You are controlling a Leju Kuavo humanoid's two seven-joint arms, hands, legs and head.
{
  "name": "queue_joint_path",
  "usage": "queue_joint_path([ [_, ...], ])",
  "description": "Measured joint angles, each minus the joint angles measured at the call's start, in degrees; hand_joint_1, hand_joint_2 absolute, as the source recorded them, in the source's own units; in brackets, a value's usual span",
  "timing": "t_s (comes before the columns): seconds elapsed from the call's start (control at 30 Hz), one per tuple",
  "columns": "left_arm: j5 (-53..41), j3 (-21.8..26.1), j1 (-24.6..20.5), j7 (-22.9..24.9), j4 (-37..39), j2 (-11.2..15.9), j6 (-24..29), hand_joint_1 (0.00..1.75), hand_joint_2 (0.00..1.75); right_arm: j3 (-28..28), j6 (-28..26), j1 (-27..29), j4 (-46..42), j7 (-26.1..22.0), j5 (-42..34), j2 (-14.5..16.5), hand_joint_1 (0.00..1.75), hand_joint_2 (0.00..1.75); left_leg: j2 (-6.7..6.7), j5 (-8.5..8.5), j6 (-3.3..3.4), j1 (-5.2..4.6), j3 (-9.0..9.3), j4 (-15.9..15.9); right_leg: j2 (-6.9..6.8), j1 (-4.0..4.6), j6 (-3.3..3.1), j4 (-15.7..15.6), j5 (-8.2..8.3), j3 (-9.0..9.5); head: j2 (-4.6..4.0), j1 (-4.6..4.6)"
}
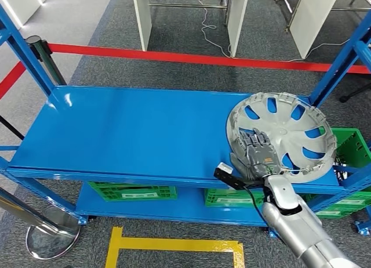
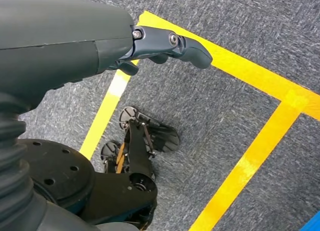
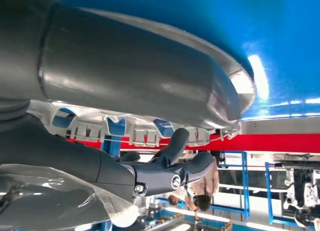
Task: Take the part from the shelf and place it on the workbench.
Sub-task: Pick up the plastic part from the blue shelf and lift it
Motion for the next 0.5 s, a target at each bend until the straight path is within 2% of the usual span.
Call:
queue_joint_path([
  [0.3,-0.1,0.0,0.1,0.0,0.0,0.0,0.0,0.00,1.75,-1.3,0.2,1.1,-1.1,-0.2,-0.7,1.2,0.00,0.00,0.00,0.00,0.00,-0.01,0.00,0.0,0.00,-0.01,0.00,0.0,0.01,0.01,0.00,0.01],
  [0.5,-0.1,0.4,0.2,-0.1,0.0,-0.1,0.0,0.00,1.75,-3.2,-1.6,3.1,-1.6,0.4,-2.3,4.2,0.00,0.00,0.00,0.00,0.00,0.00,0.00,0.0,0.00,0.00,0.00,0.0,0.00,-0.01,0.00,-0.01],
])
